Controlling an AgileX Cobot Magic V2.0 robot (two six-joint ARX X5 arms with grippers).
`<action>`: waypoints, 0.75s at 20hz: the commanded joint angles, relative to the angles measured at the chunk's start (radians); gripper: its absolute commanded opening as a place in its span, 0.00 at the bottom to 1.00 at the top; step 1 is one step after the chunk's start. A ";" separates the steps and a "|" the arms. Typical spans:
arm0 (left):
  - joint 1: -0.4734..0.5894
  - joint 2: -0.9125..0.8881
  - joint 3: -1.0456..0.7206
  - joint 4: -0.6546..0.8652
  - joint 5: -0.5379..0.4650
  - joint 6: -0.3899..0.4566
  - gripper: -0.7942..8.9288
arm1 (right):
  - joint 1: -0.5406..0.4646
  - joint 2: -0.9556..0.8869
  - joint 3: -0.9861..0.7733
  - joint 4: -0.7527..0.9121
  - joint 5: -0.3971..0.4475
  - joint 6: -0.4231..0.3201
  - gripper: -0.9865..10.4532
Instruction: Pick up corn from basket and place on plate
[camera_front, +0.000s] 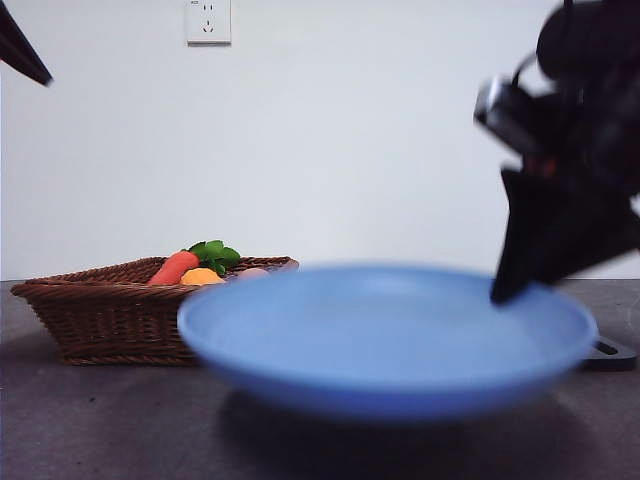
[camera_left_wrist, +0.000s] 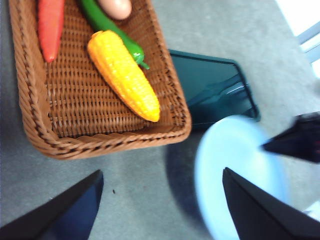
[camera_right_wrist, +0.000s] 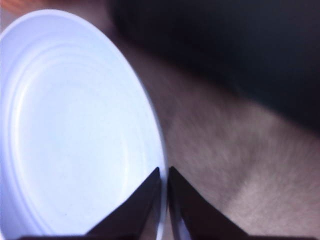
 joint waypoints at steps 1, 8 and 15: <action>-0.056 0.076 0.045 0.032 -0.076 -0.043 0.48 | 0.004 -0.063 0.047 -0.052 0.018 0.000 0.09; -0.219 0.446 0.260 0.086 -0.288 -0.069 0.48 | -0.042 -0.242 0.108 -0.253 0.098 -0.054 0.09; -0.297 0.841 0.529 0.064 -0.384 -0.072 0.48 | -0.109 -0.391 0.108 -0.261 0.098 -0.049 0.09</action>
